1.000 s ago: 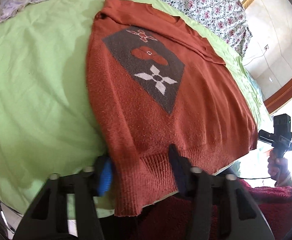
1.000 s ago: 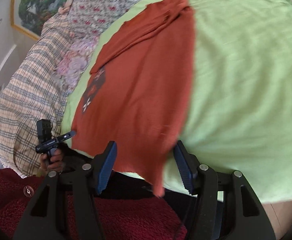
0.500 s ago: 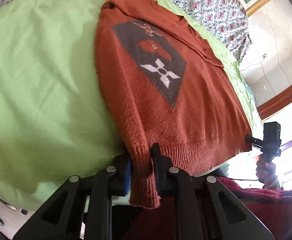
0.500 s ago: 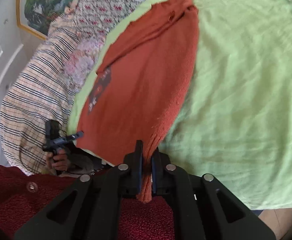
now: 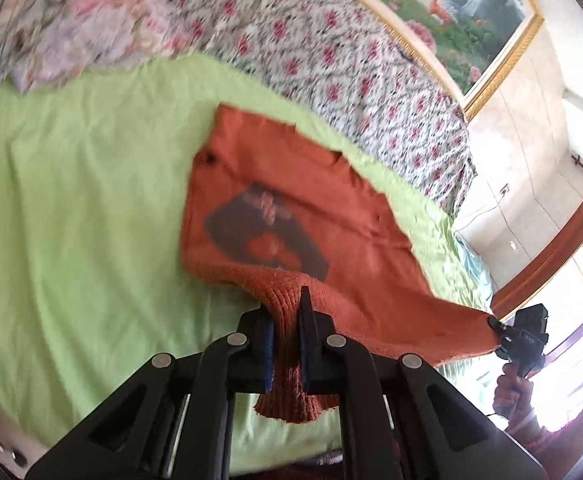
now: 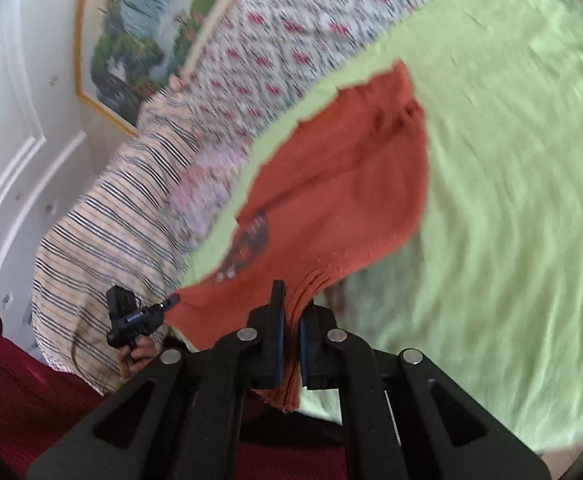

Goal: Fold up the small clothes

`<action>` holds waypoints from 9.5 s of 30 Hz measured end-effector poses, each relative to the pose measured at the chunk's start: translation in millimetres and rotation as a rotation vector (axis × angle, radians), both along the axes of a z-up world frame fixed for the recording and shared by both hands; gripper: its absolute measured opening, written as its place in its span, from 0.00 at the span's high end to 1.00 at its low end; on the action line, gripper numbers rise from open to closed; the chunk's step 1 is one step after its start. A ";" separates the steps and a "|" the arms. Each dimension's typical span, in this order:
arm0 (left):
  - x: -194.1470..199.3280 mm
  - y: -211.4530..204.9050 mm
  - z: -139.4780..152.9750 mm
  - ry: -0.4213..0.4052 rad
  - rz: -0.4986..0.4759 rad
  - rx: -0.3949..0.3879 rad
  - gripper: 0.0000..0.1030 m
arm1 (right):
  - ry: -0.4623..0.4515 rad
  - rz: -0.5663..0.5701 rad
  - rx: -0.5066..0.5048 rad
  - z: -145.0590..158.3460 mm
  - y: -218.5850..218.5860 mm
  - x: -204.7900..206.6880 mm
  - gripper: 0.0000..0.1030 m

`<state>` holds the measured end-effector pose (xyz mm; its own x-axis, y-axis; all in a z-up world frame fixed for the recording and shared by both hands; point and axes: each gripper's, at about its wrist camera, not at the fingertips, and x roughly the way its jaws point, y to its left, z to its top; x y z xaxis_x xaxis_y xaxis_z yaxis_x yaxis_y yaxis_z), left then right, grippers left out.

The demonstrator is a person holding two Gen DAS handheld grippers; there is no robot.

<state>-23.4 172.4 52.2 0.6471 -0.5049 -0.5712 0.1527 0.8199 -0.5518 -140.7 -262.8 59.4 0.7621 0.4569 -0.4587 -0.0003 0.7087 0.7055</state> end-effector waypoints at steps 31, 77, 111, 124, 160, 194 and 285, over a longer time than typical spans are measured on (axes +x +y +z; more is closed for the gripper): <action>372.5 -30.5 -74.7 0.159 0.103 0.114 0.91 | 0.264 -0.196 -0.256 -57.5 -127.4 333.0 0.94; 299.2 -50.9 -65.6 0.143 0.118 0.114 0.63 | 0.271 -0.224 -0.365 -38.0 -51.1 275.5 0.82; 224.3 -11.5 -115.7 0.203 0.379 -0.128 0.39 | 0.266 -0.146 -0.283 -50.8 28.1 176.6 0.65; 247.7 -86.9 -51.7 0.035 0.197 0.047 0.91 | 0.246 -0.107 -0.172 -39.4 -25.3 232.1 0.65; 243.9 -355.0 -51.4 -0.042 -0.364 0.222 0.89 | 0.253 0.076 -0.232 -17.0 -82.8 347.4 0.84; 230.5 -261.8 -49.6 0.094 -0.296 0.205 0.20 | 0.284 -0.072 -0.266 -37.1 -130.9 266.9 0.30; 129.5 -88.3 -11.9 0.054 -0.096 0.287 0.75 | 0.209 0.108 -0.253 -30.1 35.8 213.7 0.60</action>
<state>106.1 84.1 40.3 0.5687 -0.3756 -0.7318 0.2135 0.9266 -0.3097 73.0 -227.0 29.3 0.5927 0.3817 -0.7092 0.0409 0.8652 0.4998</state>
